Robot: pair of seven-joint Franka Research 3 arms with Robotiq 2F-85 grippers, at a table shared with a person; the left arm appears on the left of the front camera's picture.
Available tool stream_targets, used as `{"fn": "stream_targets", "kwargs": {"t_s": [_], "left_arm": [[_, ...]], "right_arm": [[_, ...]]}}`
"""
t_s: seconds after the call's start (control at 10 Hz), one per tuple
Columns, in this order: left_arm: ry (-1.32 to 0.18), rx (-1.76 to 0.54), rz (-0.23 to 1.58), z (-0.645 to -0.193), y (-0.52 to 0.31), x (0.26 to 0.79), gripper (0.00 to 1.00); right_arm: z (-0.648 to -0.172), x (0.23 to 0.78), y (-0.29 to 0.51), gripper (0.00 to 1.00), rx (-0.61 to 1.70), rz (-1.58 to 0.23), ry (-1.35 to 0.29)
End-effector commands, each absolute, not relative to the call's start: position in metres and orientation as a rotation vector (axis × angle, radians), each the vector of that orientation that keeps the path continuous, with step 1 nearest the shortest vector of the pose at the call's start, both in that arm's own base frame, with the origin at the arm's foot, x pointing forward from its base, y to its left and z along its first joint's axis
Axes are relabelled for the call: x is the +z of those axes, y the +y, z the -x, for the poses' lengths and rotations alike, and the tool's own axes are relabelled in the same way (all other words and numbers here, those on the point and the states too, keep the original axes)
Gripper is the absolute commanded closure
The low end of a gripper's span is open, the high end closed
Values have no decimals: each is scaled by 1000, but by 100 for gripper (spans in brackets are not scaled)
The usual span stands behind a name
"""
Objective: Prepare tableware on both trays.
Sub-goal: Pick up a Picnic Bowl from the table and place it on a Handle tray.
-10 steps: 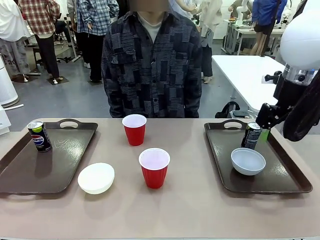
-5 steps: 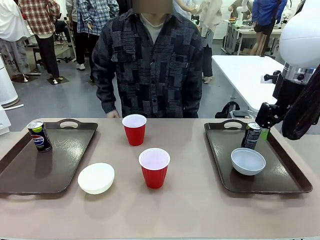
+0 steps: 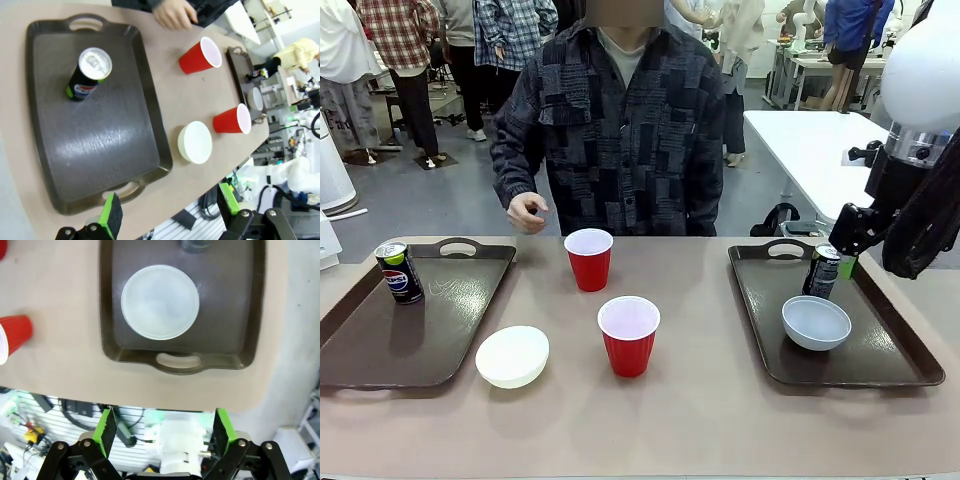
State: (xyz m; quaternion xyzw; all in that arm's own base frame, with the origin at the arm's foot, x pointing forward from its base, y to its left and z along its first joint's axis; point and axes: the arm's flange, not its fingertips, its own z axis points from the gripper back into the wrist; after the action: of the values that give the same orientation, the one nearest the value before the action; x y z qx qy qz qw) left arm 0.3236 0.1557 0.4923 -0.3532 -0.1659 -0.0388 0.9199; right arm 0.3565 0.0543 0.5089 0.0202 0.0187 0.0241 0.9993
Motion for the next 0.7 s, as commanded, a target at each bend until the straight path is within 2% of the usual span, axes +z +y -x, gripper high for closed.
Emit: {"fn": "stream_targets", "kwargs": {"t_s": [0.0, 0.1, 0.3, 0.6], "left_arm": [[-317, -111, 531, -328, 118, 538, 0], [-303, -150, 427, -333, 96, 553, 0], [-250, -243, 253, -338, 55, 587, 0], [-114, -352, 90, -347, -18, 582, 0]], "right_arm": [[-334, 511, 21, 0, 4, -326, 21], [-327, 511, -2, 0, -73, -448, 16], [-298, 511, -43, 0, -83, -647, -6], [-260, 503, -123, 0, -106, -702, -92]]}}
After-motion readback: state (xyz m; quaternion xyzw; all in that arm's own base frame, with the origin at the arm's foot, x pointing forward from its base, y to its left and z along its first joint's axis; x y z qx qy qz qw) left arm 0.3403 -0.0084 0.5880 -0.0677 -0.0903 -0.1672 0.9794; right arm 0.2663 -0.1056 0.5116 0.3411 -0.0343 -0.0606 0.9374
